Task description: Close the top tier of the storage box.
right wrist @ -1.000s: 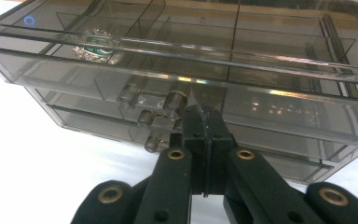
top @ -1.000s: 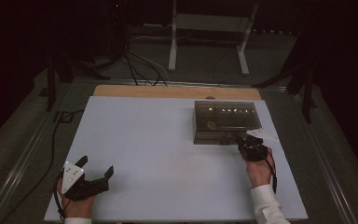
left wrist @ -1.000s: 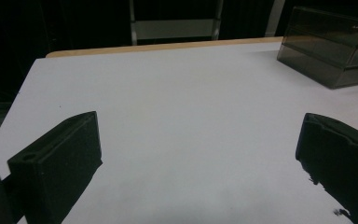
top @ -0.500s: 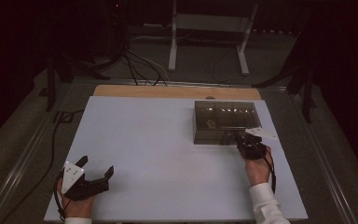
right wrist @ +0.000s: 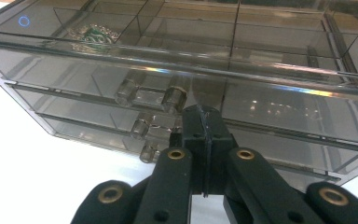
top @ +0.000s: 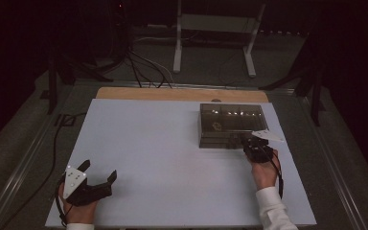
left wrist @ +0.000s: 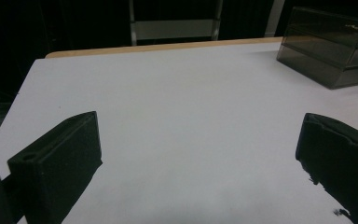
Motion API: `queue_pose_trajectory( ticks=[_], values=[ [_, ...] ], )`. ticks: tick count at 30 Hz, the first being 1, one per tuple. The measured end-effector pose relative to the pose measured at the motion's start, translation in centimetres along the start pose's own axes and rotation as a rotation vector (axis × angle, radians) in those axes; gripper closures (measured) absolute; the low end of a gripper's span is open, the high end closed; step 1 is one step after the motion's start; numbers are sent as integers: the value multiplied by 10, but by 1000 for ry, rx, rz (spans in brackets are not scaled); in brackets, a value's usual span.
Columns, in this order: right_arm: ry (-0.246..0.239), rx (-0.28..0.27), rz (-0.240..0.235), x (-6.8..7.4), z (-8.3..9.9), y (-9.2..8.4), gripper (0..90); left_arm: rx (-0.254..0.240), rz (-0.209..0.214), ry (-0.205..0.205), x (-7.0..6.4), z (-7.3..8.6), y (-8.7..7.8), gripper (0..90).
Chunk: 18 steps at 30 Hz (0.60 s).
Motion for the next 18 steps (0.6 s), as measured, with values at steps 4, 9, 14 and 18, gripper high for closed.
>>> queue_pose_trajectory(
  ticks=[4,9,14,18],
  values=[
    [3,0,-1,0,0,0,900,0,0,-1,0,0,0,11],
    [4,-1,-2,0,0,0,900,1,1,1,0,0,1,11],
    [5,-2,-5,-1,0,0,900,0,1,0,0,0,1,11],
    [5,-9,-14,0,0,-5,900,1,1,0,0,0,1,11]
  ],
)
Point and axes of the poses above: each handheld gripper's, and its own axes: y roughly forward along the jaws, z roughly out of its underside, x roughly to its left, the point moved 3 cm from there along y, roughly forward along the jaws, and after that the axes turned 13 degrees about y, right-handed, at the moved point
